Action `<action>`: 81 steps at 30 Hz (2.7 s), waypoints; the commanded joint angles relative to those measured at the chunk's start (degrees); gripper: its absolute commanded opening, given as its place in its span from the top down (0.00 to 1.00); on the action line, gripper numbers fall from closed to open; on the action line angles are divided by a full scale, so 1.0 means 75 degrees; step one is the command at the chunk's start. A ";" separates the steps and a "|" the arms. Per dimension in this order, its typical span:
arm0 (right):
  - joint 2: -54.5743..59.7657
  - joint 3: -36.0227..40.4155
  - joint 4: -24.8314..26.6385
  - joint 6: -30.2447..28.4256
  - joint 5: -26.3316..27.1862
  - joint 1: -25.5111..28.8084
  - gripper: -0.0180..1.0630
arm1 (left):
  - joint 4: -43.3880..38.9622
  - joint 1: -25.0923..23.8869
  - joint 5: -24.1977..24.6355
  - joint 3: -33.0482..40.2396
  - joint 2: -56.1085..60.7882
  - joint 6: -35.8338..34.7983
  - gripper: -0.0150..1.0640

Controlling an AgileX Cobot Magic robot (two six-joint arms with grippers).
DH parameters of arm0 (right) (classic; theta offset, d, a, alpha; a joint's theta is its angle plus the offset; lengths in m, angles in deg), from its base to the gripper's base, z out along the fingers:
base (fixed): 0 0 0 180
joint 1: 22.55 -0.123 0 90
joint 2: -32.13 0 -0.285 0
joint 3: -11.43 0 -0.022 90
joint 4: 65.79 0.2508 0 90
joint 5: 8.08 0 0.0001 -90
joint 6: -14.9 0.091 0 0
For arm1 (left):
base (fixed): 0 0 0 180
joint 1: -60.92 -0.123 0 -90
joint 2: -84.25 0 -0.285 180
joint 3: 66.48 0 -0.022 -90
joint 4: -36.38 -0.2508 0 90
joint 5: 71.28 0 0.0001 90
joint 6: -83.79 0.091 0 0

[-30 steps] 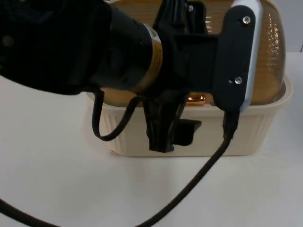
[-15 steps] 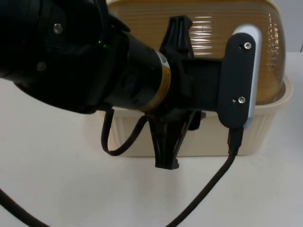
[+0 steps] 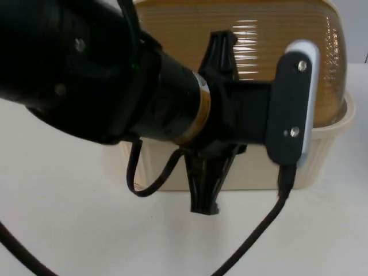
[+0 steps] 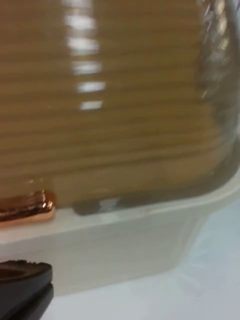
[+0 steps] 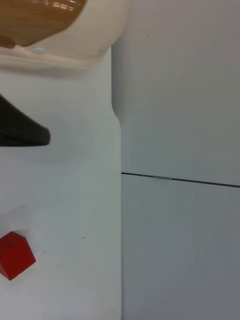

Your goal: Open the box lid with the left hand, place the block into the box with the right hand, then close the box lid with the left hand.

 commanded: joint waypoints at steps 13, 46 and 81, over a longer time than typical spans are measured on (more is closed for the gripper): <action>-0.0038 -0.0060 -0.0052 -0.0028 0.0058 0.0037 0.01 | -0.1341 -0.0020 0.0771 -0.0086 -0.0396 -0.0294 0.99; -0.0038 -0.0060 -0.0052 -0.0028 0.0056 0.0037 0.01 | -0.1690 -0.0115 0.0949 -0.0524 -0.0710 -0.0610 0.99; -0.0038 -0.0060 -0.0052 -0.0028 0.0025 0.0037 0.01 | -0.1690 -0.1266 0.1379 -0.2176 -0.0710 -0.0662 0.99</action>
